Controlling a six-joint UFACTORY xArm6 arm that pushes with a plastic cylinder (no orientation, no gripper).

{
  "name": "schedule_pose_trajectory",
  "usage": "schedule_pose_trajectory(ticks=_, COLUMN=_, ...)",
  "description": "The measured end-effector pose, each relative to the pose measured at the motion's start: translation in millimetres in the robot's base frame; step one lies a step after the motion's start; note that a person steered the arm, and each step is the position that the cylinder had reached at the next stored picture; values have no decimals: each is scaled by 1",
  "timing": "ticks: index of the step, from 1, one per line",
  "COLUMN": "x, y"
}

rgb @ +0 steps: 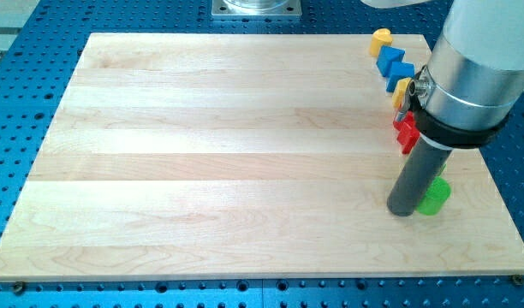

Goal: Move the green circle below the green star

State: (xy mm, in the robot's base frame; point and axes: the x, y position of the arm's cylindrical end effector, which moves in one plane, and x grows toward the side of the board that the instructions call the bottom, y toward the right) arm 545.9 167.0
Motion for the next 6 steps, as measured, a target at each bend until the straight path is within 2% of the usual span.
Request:
schedule_pose_trajectory(ticks=1, x=27, y=-35)
schedule_pose_trajectory(ticks=3, x=-38, y=-57)
schedule_pose_trajectory(ticks=6, x=-50, y=-57)
